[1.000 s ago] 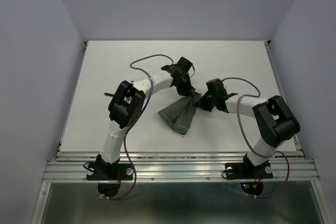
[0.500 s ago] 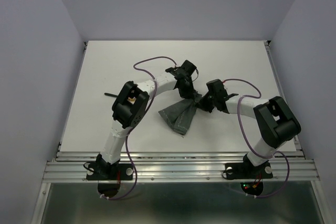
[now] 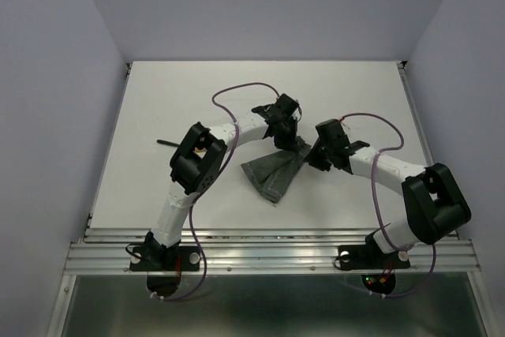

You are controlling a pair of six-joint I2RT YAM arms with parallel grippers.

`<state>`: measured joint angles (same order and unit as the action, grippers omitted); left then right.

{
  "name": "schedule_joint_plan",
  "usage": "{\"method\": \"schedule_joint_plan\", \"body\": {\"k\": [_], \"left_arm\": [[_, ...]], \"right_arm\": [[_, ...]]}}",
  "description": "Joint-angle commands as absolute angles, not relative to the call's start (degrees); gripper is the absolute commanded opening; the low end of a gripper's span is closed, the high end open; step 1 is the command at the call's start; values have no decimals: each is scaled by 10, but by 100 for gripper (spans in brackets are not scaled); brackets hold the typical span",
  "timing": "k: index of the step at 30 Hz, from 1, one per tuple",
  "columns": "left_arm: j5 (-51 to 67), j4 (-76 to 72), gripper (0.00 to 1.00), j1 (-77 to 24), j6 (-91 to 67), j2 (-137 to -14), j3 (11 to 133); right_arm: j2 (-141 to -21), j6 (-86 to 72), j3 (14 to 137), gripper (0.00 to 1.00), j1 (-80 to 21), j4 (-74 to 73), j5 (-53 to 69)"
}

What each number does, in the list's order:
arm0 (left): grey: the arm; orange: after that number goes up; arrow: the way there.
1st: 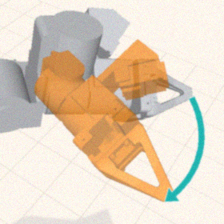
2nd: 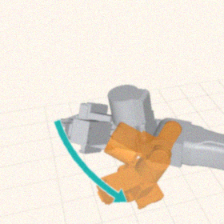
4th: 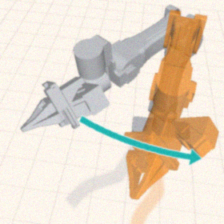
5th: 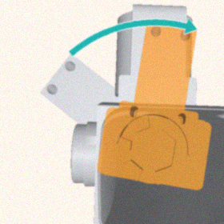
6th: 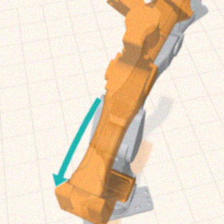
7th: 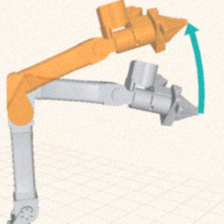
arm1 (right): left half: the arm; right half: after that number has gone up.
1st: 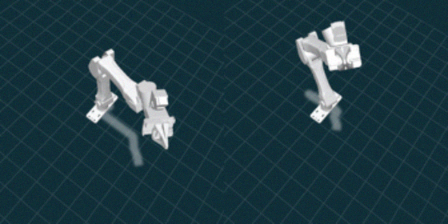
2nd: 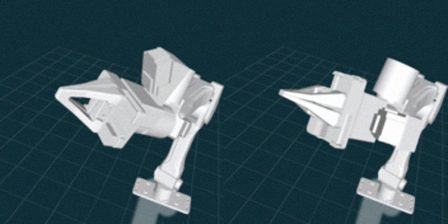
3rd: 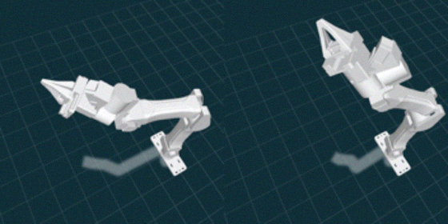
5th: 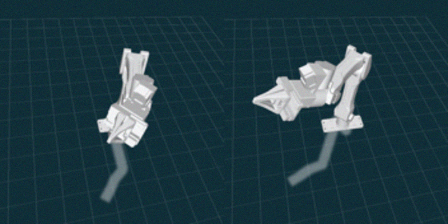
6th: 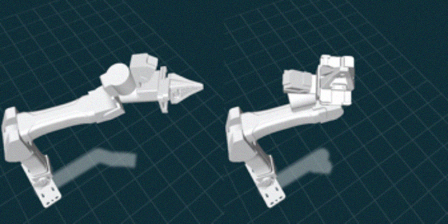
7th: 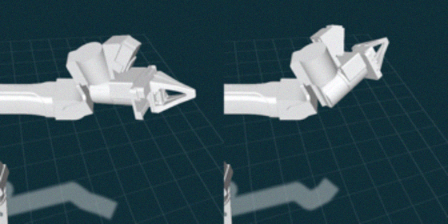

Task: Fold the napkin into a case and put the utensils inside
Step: Fold the 2/3-rectangle-folded napkin at the center of the board.

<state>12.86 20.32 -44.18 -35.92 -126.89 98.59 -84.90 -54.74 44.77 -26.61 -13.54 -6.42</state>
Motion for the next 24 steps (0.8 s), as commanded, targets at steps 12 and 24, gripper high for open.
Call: {"method": "schedule_joint_plan", "body": {"k": [12, 24], "left_arm": [[177, 189, 0, -446, -278, -1259, 969], [180, 192, 0, -446, -274, -1260, 968]], "right_arm": [[-878, -383, 551, 29, -271, -188, -67], [-935, -346, 576, 27, -271, -177, -26]]}}
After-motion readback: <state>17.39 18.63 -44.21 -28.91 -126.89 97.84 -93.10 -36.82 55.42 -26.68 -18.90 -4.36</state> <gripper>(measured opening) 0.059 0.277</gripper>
